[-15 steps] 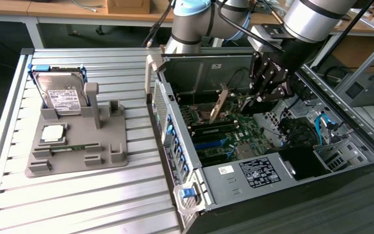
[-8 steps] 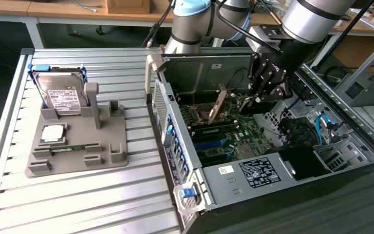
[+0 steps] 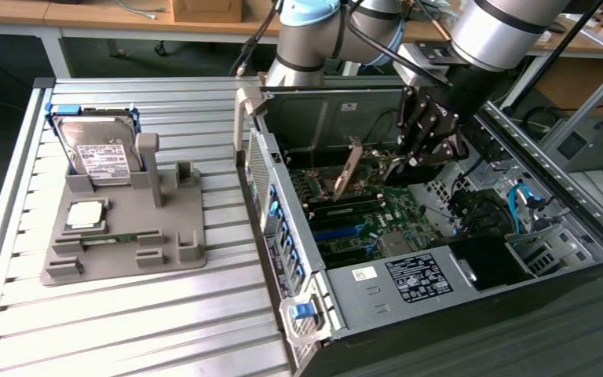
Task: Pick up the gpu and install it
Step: 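Insert the gpu into the slot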
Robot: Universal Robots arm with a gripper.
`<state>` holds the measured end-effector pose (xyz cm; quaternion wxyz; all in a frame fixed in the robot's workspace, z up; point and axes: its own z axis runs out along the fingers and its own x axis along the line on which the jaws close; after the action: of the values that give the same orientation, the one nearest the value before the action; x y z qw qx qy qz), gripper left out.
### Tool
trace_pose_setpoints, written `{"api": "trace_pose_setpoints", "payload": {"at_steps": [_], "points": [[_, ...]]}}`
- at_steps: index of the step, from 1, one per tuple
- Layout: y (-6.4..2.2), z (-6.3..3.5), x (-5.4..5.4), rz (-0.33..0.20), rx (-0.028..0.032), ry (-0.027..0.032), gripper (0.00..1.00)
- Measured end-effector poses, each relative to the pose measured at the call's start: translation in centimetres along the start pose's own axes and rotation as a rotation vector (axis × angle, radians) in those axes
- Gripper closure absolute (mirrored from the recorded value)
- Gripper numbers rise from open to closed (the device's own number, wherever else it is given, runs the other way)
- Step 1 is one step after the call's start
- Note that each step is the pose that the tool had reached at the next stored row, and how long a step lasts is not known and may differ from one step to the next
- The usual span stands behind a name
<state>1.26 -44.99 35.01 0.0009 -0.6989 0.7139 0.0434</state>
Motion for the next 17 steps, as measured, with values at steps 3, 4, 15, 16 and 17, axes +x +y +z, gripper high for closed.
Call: {"api": "trace_pose_setpoints", "payload": {"at_steps": [3,4,15,16,17], "points": [[0.25,0.07,0.01,0.0,0.0,0.0,0.73],[0.33,0.1,0.02,0.0,0.0,-0.0001,0.73],[0.6,0.73,0.12,0.0,0.0,-0.0001,0.73],[0.62,0.78,0.12,0.0,0.0,-0.0001,0.73],[0.63,0.84,0.13,0.0,0.0,-0.0001,0.73]]}}
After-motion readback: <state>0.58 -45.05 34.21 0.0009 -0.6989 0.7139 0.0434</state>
